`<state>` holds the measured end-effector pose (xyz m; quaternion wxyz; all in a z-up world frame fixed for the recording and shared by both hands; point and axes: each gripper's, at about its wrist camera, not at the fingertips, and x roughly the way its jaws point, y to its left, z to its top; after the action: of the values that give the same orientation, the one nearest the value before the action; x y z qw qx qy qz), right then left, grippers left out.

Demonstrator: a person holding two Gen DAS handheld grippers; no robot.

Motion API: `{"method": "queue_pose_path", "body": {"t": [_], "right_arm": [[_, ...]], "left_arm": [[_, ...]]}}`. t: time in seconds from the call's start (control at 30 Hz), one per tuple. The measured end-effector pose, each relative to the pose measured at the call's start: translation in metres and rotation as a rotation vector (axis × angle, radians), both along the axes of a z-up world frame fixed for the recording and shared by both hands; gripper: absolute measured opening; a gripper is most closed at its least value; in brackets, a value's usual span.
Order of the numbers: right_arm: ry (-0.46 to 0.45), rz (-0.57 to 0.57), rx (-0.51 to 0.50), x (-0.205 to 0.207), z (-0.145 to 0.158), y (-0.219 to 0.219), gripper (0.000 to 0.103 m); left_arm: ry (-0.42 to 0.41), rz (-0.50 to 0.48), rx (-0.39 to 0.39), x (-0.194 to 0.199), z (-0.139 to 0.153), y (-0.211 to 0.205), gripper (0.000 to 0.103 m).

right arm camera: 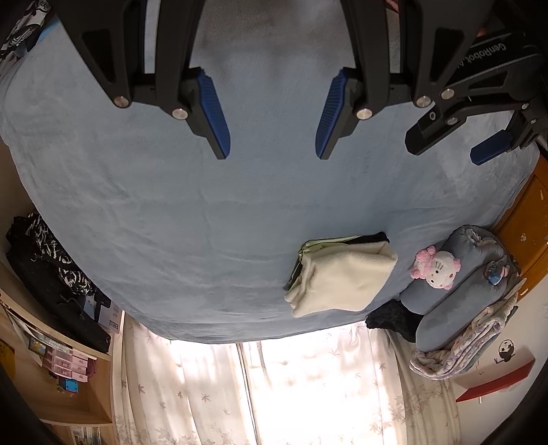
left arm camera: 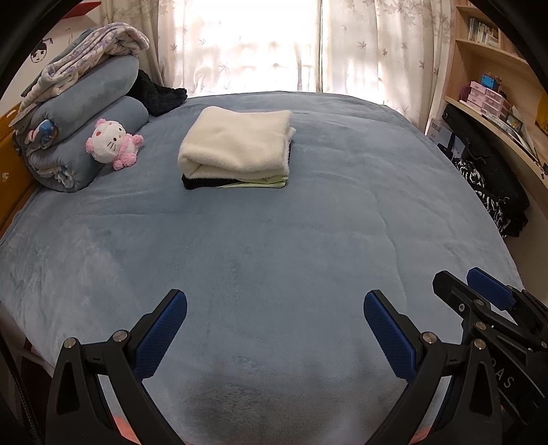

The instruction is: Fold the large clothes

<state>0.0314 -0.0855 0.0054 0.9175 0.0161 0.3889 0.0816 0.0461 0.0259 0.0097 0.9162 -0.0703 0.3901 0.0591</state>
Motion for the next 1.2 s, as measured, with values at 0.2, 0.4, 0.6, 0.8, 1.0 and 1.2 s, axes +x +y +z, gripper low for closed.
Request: {"method": "queue_pose_path", "body": {"t": [0.2, 0.4, 0.6, 0.8, 1.0, 1.2], "right_arm": [[0.001, -0.002, -0.002, 0.0010, -0.0006, -0.0003, 0.052], [0.000, -0.002, -0.002, 0.0017, -0.0013, -0.0004, 0.052], [0.002, -0.004, -0.002, 0.0025, -0.0026, -0.0001, 0.052], [0.000, -0.006, -0.005, 0.0027, -0.0035, 0.0011, 0.052], [0.003, -0.006, -0.007, 0.0029, -0.0038, 0.0023, 0.052], [0.008, -0.008, -0.010, 0.0054, -0.0068, 0.0093, 0.052]], "left_arm": [[0.009, 0.006, 0.003, 0.0013, -0.0026, -0.0001, 0.102], [0.011, 0.010, 0.001, 0.0021, -0.0035, 0.0019, 0.102], [0.009, 0.010, 0.004, 0.0029, -0.0042, 0.0042, 0.102], [0.009, 0.015, 0.005, 0.0027, -0.0067, 0.0048, 0.102], [0.013, 0.019, 0.004, 0.0022, -0.0080, 0.0043, 0.102], [0.022, 0.024, -0.001, 0.0036, -0.0102, 0.0068, 0.102]]}}
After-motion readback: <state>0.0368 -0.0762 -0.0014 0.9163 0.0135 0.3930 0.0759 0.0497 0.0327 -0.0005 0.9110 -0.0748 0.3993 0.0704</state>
